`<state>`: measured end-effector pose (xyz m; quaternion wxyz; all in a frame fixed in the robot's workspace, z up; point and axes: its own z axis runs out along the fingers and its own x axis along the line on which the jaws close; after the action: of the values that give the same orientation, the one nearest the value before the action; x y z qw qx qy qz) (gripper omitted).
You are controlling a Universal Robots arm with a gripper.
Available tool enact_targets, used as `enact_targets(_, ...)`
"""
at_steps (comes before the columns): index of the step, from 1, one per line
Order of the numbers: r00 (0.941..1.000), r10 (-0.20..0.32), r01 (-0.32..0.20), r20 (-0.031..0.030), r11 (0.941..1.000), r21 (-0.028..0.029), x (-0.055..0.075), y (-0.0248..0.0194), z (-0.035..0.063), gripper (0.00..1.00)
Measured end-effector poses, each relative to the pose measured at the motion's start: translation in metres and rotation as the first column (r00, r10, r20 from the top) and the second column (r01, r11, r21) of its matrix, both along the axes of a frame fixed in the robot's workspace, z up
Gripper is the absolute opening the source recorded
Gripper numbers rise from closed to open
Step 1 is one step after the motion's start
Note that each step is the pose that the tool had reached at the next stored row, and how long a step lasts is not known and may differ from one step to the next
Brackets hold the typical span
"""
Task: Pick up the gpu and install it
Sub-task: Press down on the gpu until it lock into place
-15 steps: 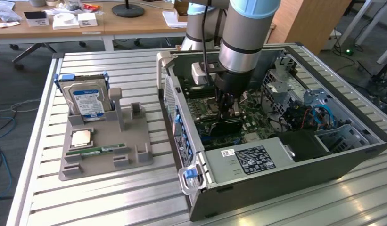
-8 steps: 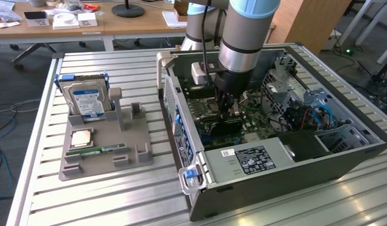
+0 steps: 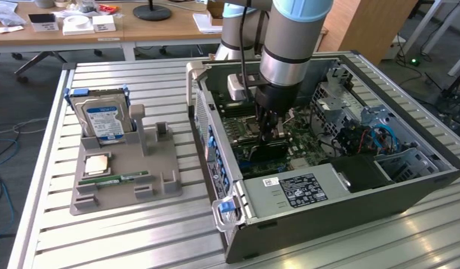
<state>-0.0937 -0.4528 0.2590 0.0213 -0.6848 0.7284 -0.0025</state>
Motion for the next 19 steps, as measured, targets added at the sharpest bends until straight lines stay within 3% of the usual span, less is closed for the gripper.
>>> enact_targets(19, 1.0000, 0.000, 0.000, -0.0001, 1.0000, -0.0004, 0.0000, 0.0001, 0.0028, 0.11)
